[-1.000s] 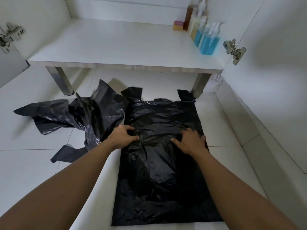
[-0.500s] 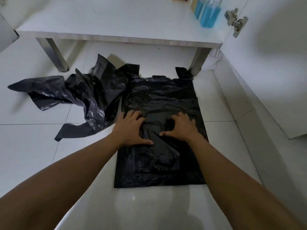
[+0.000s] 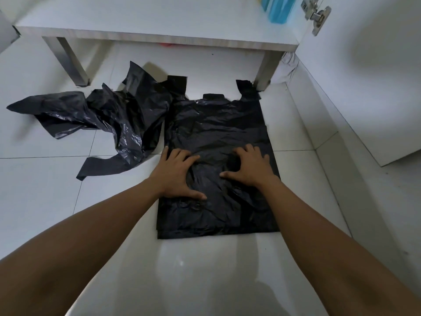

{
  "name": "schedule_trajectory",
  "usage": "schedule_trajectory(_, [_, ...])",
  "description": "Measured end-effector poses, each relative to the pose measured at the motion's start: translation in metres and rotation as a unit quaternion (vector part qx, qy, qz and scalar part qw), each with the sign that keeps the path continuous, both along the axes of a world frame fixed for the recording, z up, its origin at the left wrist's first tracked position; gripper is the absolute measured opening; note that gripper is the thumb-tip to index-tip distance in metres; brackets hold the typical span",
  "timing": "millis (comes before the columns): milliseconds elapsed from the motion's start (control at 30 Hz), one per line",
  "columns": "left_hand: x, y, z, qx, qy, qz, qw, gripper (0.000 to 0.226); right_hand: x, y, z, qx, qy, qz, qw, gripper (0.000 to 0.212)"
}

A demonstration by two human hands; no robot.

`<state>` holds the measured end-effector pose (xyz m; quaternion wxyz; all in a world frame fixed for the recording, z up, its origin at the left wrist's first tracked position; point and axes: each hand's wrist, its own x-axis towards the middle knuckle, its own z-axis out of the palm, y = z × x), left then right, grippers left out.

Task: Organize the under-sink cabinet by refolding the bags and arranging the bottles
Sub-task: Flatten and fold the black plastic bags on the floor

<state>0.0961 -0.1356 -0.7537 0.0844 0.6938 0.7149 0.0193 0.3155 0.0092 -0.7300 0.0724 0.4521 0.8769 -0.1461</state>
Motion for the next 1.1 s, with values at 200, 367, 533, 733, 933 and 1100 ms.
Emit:
schedule_trajectory(200, [0.007, 0.000, -0.004, -0.015, -0.001, 0.011, 1.000, 0.108, 0.007, -0.002, -0.006, -0.008, -0.032, -0.018, 0.999, 0.086])
schedule_trajectory(367, [0.011, -0.004, -0.008, 0.002, -0.018, 0.016, 1.000, 0.109, 0.005, -0.003, -0.009, -0.013, -0.033, -0.004, 0.999, 0.080])
schedule_trajectory(533, [0.013, -0.006, -0.012, -0.004, -0.006, 0.000, 1.000, 0.112, 0.009, -0.001, -0.016, -0.026, -0.021, 0.004, 0.999, 0.086])
schedule_trajectory(733, [0.018, -0.004, -0.009, 0.067, 0.020, 0.012, 0.997, 0.100, 0.007, -0.008, -0.019, -0.002, 0.014, -0.015, 1.000, 0.084])
schedule_trajectory(933, [0.033, -0.009, -0.040, 0.032, -0.030, 0.068, 0.997, 0.096, -0.007, -0.067, -0.041, 0.088, 0.130, 0.013, 0.987, 0.048])
schedule_trajectory(1100, [0.034, -0.015, -0.049, 0.056, -0.021, 0.068, 0.996, 0.090, 0.024, -0.069, -0.060, 0.070, 0.087, -0.016, 0.994, 0.051])
